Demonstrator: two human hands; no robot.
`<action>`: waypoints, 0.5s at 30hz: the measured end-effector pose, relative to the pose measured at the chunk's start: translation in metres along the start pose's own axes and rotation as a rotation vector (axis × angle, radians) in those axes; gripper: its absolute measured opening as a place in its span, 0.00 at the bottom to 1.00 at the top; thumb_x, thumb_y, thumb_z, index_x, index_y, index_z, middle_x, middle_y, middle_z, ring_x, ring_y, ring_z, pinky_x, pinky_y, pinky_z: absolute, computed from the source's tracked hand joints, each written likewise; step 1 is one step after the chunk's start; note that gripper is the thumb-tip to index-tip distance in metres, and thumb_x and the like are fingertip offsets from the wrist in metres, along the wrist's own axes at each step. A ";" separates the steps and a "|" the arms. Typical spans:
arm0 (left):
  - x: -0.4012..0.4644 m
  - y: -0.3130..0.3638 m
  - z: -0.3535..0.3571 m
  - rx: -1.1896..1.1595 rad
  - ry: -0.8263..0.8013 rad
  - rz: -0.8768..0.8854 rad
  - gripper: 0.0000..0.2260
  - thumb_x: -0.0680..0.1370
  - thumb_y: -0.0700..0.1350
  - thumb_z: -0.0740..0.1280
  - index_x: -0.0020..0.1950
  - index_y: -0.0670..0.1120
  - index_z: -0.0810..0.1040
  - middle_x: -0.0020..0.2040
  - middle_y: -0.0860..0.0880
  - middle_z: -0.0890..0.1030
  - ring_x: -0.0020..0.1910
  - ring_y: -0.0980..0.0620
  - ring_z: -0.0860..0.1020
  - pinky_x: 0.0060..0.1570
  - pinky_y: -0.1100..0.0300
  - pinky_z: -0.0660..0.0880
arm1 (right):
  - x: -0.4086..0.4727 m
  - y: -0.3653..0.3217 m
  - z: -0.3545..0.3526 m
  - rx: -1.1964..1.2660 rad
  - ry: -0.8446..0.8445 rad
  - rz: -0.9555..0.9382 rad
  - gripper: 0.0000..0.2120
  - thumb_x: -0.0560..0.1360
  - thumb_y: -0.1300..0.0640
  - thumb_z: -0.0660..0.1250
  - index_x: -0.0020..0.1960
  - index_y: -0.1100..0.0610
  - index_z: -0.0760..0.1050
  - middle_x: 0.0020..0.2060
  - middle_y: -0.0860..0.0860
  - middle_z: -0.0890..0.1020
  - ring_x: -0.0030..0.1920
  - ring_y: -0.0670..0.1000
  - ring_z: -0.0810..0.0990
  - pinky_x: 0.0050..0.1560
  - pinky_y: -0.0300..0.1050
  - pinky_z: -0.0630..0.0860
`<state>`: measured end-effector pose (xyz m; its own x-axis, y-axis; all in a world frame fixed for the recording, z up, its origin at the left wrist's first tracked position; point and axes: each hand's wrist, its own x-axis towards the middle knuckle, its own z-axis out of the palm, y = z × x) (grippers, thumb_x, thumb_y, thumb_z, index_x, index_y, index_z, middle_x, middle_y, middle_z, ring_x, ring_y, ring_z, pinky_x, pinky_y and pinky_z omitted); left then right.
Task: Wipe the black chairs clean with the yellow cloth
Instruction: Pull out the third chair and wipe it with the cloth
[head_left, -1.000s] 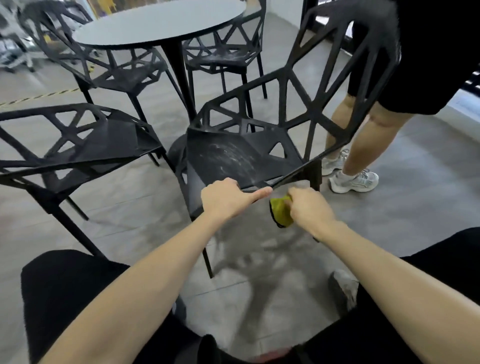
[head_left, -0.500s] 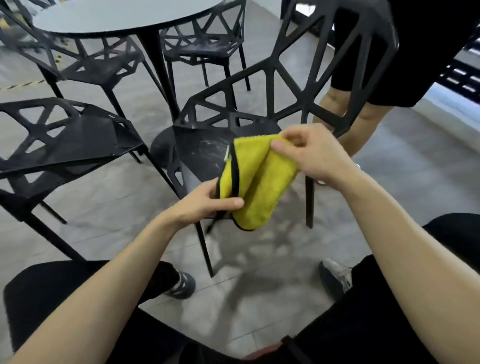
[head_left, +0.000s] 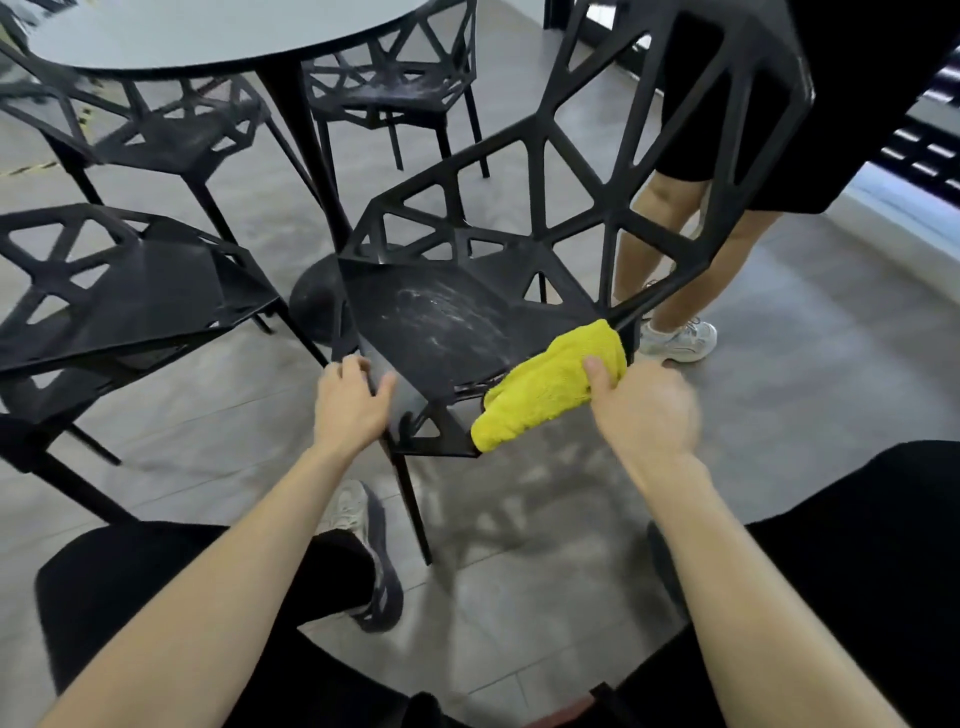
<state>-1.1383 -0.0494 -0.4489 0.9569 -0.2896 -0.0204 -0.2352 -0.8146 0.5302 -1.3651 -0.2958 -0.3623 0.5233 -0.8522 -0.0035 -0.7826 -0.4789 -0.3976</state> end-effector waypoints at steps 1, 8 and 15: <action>0.003 -0.006 -0.001 -0.046 -0.015 -0.096 0.23 0.84 0.58 0.66 0.70 0.43 0.74 0.68 0.39 0.74 0.69 0.37 0.74 0.71 0.42 0.72 | -0.008 -0.008 0.006 0.027 -0.082 0.002 0.38 0.83 0.30 0.56 0.57 0.67 0.80 0.52 0.67 0.84 0.55 0.68 0.83 0.53 0.56 0.78; 0.040 -0.037 0.029 -0.769 -0.238 -0.611 0.22 0.88 0.58 0.62 0.61 0.39 0.79 0.58 0.39 0.85 0.54 0.39 0.85 0.46 0.46 0.85 | -0.027 -0.054 0.073 0.451 -0.307 0.225 0.53 0.78 0.28 0.56 0.80 0.70 0.41 0.42 0.61 0.86 0.30 0.60 0.87 0.38 0.57 0.85; 0.000 -0.005 0.059 -1.005 -0.413 -0.631 0.18 0.88 0.54 0.65 0.61 0.39 0.81 0.55 0.42 0.87 0.50 0.42 0.85 0.59 0.41 0.84 | 0.032 -0.022 0.046 0.291 -0.129 0.207 0.38 0.82 0.52 0.63 0.78 0.75 0.49 0.67 0.71 0.77 0.67 0.70 0.78 0.63 0.59 0.75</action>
<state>-1.1468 -0.0751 -0.5012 0.6878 -0.2734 -0.6724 0.6506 -0.1786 0.7381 -1.3154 -0.3026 -0.3958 0.4168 -0.8821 -0.2194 -0.7574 -0.2036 -0.6204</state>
